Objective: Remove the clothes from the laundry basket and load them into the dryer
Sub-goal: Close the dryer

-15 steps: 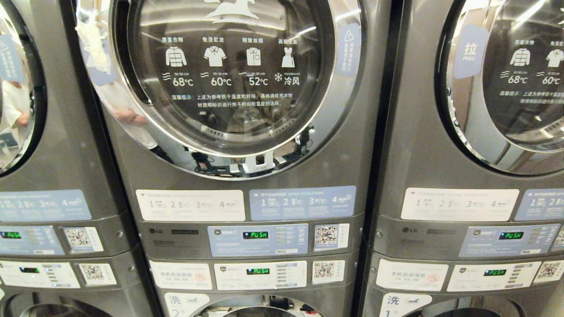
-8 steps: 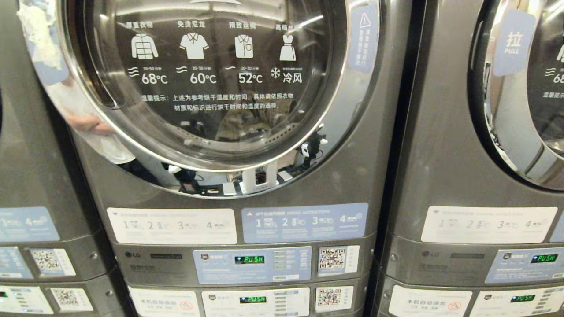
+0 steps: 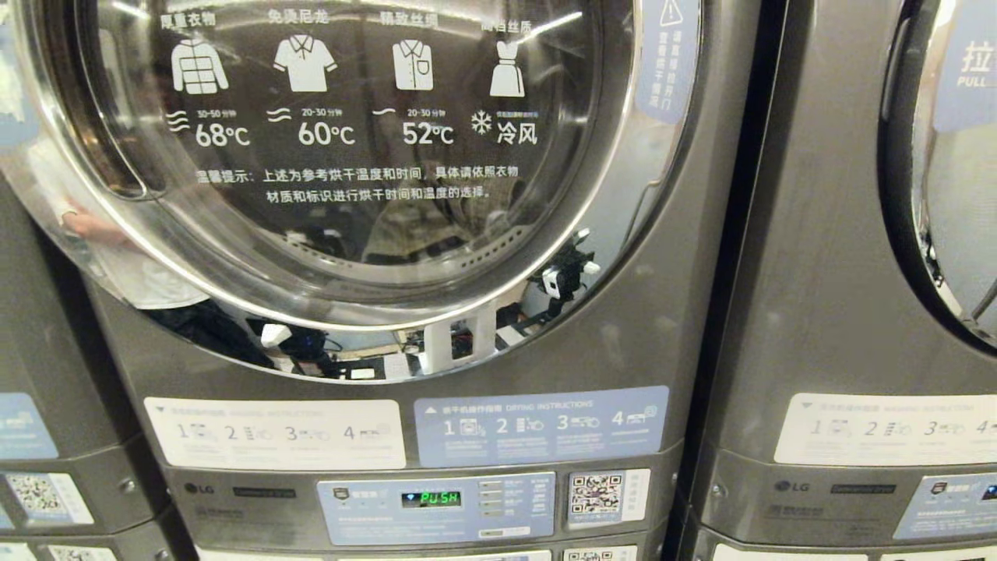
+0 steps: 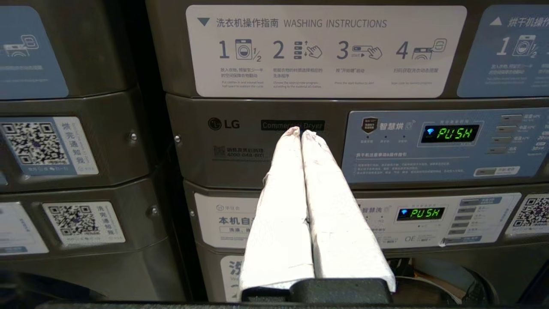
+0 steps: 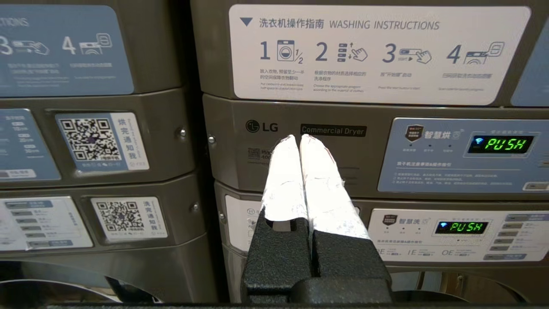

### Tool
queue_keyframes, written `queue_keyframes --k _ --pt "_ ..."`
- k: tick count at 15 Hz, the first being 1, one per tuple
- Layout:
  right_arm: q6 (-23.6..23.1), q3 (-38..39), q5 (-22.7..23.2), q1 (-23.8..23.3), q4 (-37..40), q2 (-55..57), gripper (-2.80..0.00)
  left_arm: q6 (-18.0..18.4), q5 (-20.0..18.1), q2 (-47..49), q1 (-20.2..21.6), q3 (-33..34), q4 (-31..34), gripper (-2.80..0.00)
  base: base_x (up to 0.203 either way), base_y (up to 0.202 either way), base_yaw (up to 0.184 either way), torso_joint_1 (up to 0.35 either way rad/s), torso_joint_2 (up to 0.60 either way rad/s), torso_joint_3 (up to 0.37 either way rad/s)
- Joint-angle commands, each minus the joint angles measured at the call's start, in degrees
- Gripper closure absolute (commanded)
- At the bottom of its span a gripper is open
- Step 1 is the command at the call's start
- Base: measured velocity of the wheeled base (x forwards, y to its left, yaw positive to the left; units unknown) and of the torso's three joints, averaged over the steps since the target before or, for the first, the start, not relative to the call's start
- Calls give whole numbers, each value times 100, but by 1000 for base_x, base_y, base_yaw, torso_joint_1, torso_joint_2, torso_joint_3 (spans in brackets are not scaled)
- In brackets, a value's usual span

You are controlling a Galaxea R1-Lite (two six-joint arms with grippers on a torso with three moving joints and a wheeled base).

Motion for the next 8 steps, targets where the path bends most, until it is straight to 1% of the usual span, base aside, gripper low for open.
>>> queue_keyframes --k 1,2,4,8 --pt "-6 0 1 1 2 -2 0 116 8 63 7 -114 1 0 0 0 0 0 0 0" --pt "-31 -9 1 1 4 -2 0 204 7 106 7 -428 18 0 0 0 0 0 0 0" --pt "-73 -9 1 1 13 2 0 263 38 725 6 -1549 42 0 0 0 0 0 0 0" --pt "-73 -9 10 1 4 -2 0 193 195 3324 6 -4312 46 0 0 0 0 0 0 0"
